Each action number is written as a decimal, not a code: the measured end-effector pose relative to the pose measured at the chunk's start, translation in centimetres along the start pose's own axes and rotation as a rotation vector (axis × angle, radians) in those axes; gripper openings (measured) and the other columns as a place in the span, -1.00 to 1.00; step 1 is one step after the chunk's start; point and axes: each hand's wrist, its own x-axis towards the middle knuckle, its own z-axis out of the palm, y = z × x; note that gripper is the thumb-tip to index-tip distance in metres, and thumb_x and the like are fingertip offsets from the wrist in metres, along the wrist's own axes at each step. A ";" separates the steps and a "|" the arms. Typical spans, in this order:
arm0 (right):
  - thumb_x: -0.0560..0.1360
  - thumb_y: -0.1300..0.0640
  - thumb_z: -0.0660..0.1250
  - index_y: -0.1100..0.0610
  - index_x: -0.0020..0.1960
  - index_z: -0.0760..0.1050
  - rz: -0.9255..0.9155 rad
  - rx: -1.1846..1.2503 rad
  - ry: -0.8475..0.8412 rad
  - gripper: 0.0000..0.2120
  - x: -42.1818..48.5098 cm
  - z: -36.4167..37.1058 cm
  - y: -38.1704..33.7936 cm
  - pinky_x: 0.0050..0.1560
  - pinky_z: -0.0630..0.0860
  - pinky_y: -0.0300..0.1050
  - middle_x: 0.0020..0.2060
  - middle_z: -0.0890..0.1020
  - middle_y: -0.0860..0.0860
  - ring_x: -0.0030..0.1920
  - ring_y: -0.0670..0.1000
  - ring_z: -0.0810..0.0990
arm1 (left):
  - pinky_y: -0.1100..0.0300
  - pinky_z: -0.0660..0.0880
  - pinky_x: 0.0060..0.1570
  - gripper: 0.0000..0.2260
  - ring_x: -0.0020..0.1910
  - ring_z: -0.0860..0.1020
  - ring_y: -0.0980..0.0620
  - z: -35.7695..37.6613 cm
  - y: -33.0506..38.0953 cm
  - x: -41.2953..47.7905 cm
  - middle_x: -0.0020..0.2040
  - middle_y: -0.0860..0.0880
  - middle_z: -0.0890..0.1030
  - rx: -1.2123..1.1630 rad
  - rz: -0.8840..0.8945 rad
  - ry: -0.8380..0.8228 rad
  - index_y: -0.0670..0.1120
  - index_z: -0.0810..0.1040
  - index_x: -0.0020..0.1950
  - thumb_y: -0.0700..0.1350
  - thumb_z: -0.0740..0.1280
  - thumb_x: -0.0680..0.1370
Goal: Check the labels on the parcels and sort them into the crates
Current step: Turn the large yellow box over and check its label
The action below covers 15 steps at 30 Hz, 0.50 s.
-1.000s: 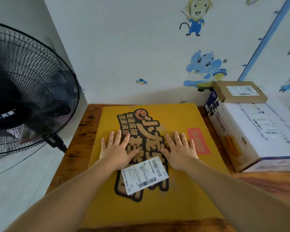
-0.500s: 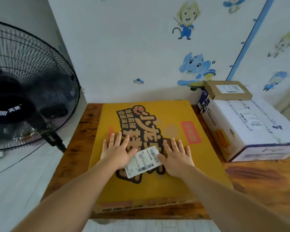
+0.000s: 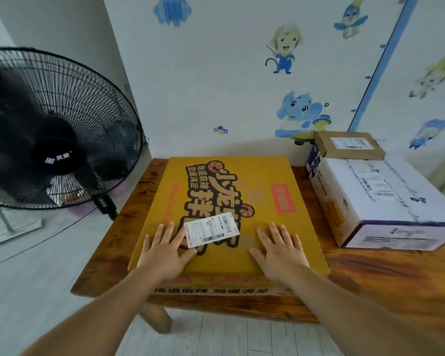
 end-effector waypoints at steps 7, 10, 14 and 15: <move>0.38 -0.47 -0.41 -0.14 0.60 -0.25 0.105 0.032 0.078 -0.15 -2.9 1.5 0.9 0.54 -0.24 0.21 0.59 -0.24 -0.03 0.58 0.10 -0.29 | -0.14 -0.23 0.52 -0.30 0.56 -0.33 -0.03 0.4 -1.7 -1.6 0.58 0.06 -0.33 0.054 0.036 0.031 0.20 -0.27 0.58 0.43 -0.11 0.54; 0.34 -0.50 -0.42 -0.18 0.59 -0.27 0.181 0.033 0.114 -0.13 -3.6 2.2 1.3 0.52 -0.24 0.28 0.59 -0.24 -0.03 0.57 0.15 -0.29 | -0.19 -0.13 0.52 -0.28 0.56 -0.33 -0.07 0.7 -3.3 -2.4 0.58 0.06 -0.33 0.054 0.041 0.052 0.20 -0.27 0.58 0.45 -0.10 0.52; 0.43 -0.53 -0.29 -0.22 0.57 -0.29 0.293 0.056 0.122 -0.21 -4.4 2.6 1.7 0.48 -0.19 0.37 0.59 -0.26 0.02 0.55 0.29 -0.30 | -0.24 0.08 0.46 -0.17 0.56 -0.25 -0.24 1.2 -4.8 -2.9 0.57 0.08 -0.37 -0.036 0.024 0.030 0.26 -0.29 0.55 0.51 0.05 0.44; 0.43 -0.54 -0.27 -0.23 0.57 -0.29 0.315 0.078 0.117 -0.21 -4.6 2.7 1.8 0.48 -0.15 0.37 0.59 -0.26 0.02 0.54 0.31 -0.29 | -0.22 0.15 0.45 -0.13 0.56 -0.19 -0.27 1.2 -5.0 -2.9 0.57 0.09 -0.37 -0.068 0.021 0.020 0.27 -0.29 0.55 0.51 0.11 0.42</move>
